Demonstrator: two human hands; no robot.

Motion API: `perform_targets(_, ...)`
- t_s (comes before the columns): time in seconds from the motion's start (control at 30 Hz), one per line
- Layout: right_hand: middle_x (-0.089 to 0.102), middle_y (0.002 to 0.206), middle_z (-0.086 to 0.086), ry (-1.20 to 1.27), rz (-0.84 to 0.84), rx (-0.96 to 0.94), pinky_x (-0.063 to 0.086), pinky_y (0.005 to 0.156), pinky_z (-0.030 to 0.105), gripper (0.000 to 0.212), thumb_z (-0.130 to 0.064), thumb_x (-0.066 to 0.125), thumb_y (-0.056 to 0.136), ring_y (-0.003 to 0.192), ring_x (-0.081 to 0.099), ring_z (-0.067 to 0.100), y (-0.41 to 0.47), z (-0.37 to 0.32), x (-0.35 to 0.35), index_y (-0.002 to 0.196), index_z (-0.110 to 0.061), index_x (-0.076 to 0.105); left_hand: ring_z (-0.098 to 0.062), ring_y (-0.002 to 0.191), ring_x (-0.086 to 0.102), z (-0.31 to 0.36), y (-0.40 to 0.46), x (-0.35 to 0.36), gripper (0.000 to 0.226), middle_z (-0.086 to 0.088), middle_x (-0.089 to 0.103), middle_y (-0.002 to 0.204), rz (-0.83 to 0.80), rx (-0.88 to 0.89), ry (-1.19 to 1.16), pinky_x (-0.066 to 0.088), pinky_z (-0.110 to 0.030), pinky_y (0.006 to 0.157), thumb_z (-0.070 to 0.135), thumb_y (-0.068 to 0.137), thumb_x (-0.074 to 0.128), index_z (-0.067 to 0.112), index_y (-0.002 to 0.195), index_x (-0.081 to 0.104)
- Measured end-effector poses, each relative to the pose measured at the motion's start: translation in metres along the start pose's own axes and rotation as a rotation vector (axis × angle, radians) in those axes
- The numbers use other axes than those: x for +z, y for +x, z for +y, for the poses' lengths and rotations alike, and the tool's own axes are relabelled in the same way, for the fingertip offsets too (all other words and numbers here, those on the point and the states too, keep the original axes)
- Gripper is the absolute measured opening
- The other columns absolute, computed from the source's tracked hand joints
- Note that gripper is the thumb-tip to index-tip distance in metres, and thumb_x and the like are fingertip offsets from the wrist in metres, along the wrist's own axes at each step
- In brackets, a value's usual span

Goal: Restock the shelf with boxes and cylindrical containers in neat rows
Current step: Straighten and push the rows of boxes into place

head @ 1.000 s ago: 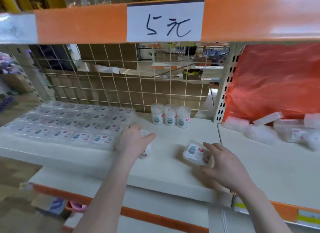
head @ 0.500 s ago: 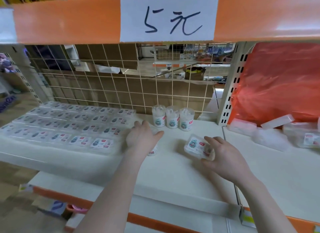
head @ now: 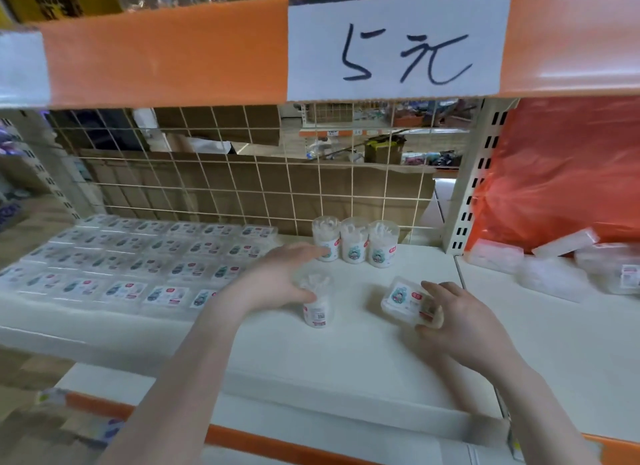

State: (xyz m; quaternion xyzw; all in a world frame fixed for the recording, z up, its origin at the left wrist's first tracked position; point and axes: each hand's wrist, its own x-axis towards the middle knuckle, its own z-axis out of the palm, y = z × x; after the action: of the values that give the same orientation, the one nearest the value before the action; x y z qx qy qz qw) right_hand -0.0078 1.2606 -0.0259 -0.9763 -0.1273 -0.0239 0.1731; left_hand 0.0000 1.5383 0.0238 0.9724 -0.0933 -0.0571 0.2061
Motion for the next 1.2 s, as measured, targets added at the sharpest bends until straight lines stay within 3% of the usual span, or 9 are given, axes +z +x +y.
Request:
perform_targets(0.13,0.046,0.132,-0.005,-0.001,0.016,0.016,0.036,0.091,0.022,0.072,-0.036,0.064,0.078,0.121,0.047,0.015,0.004,-0.009,0.002,0.142,-0.021,0.034,-0.003,0.132,0.033,-0.006,0.003,-0.003,0.061,0.017,0.039,0.143,-0.079,0.108,0.037,0.020,-0.010,0.100,0.017,0.080,0.070,0.039,0.133,0.049)
perform_targets(0.23,0.047,0.131,-0.005,-0.010,0.036,0.027,0.036,0.090,0.022,0.073,-0.036,0.064,0.078,0.120,0.047,0.015,0.007,-0.012,0.003,0.142,-0.021,0.034,-0.005,0.122,0.043,-0.003,0.006,-0.005,0.052,0.016,0.049,0.132,-0.094,0.104,0.056,0.032,-0.017,0.094,0.021,0.081,0.068,0.038,0.128,0.053)
perform_targets(0.37,0.047,0.130,-0.004,0.001,0.063,0.053,0.036,0.089,0.023,0.073,-0.035,0.065,0.077,0.119,0.047,0.015,0.008,-0.015,0.005,0.142,-0.021,0.035,-0.013,0.110,0.048,-0.003,0.015,-0.003,0.061,0.009,0.046,0.120,-0.050,0.010,0.122,0.035,-0.024,0.078,0.040,0.081,0.065,0.043,0.136,0.039)
perform_targets(0.6,0.047,0.131,-0.005,-0.014,0.069,0.074,0.036,0.089,0.023,0.074,-0.037,0.066,0.077,0.119,0.047,0.014,0.003,-0.018,0.007,0.142,-0.022,0.035,-0.017,0.109,0.050,-0.005,0.025,0.007,0.054,0.005,0.048,0.122,0.073,-0.117,0.128,0.041,-0.030,0.082,0.056,0.077,0.062,0.034,0.125,0.050)
perform_targets(0.83,0.049,0.128,-0.005,-0.011,0.084,0.078,0.038,0.088,0.023,0.072,-0.036,0.066,0.076,0.117,0.048,0.015,0.001,-0.017,0.005,0.141,-0.023,0.037,-0.021,0.105,0.052,-0.003,0.041,0.006,0.062,-0.001,0.052,0.117,0.189,-0.212,0.202,0.042,-0.032,0.078,0.067,0.076,0.056,0.022,0.118,0.050)
perform_targets(1.2,0.047,0.128,-0.009,-0.011,0.085,0.078,0.039,0.086,0.022,0.073,-0.040,0.063,0.076,0.116,0.048,0.012,-0.003,-0.010,0.000,0.141,-0.025,0.035,-0.025,0.100,0.055,0.006,0.054,0.012,0.062,-0.006,0.057,0.110,0.283,-0.293,0.242,0.042,-0.032,0.073,0.067,0.079,0.054,0.013,0.109,0.055)
